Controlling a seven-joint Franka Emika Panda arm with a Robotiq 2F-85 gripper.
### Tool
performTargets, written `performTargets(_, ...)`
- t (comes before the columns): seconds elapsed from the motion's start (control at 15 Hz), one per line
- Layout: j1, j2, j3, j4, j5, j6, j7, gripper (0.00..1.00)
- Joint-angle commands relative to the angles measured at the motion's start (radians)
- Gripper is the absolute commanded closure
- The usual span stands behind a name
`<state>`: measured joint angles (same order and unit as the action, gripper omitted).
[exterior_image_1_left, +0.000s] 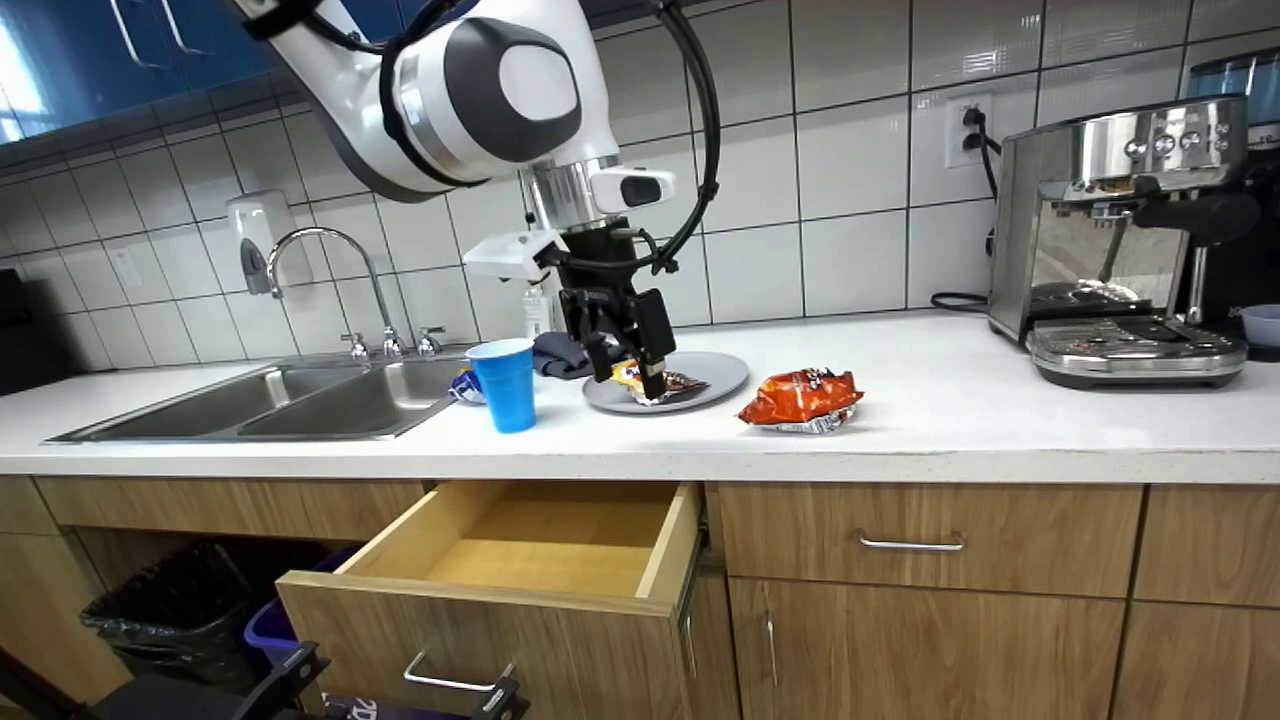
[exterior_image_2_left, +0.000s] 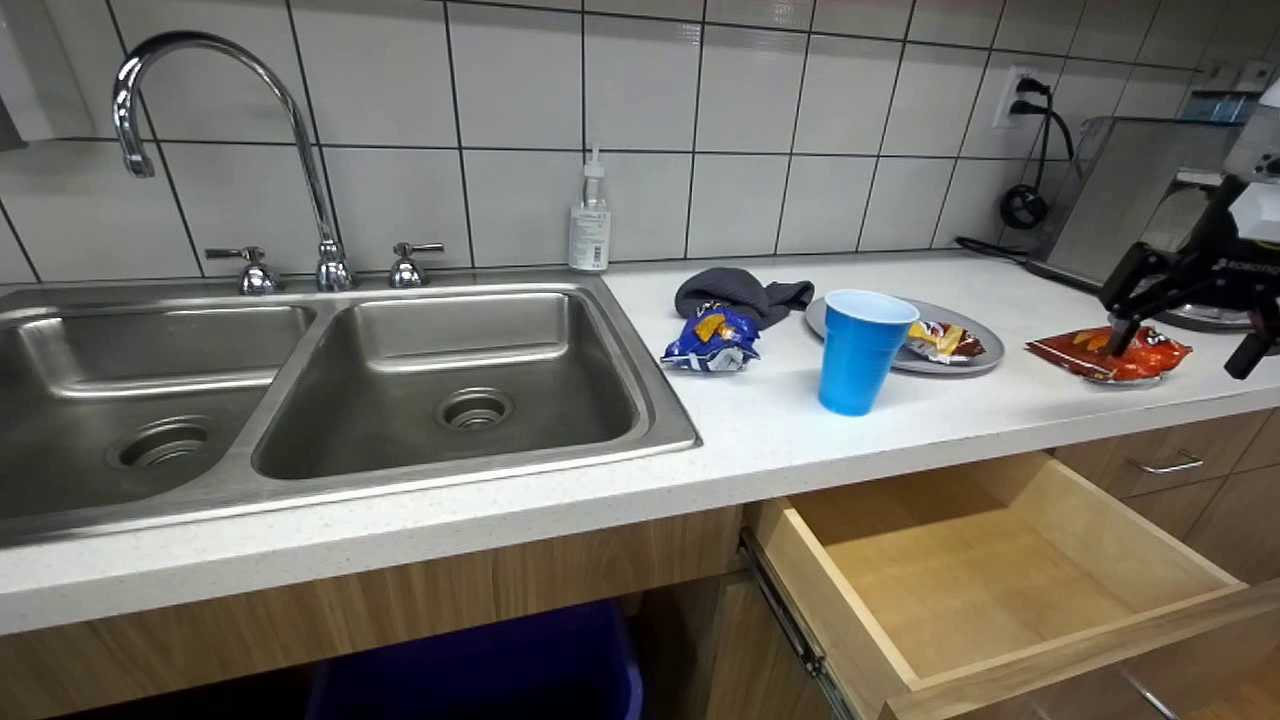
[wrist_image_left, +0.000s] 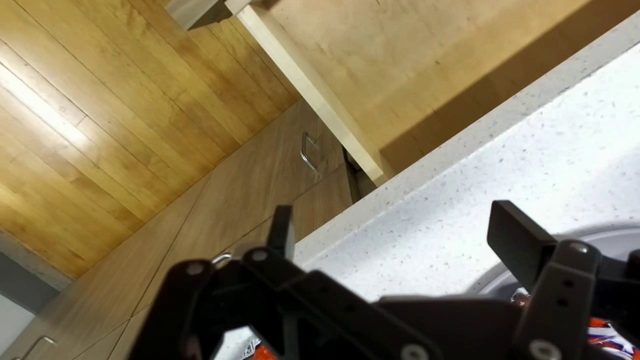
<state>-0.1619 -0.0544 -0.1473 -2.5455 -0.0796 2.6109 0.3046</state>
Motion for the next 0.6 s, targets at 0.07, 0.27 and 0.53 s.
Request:
performTargets(0.07,-0.002,0.002,0.003,0.001,0.001,-0.002,-0.001,0.0)
performTargets(0.27,-0.001,0.003,0.003,0.001,0.001,-0.002,-0.001,0.0)
performTargets(0.53,-0.004,0.006,0.002,0.01,-0.003,0.007,0.016,0.0)
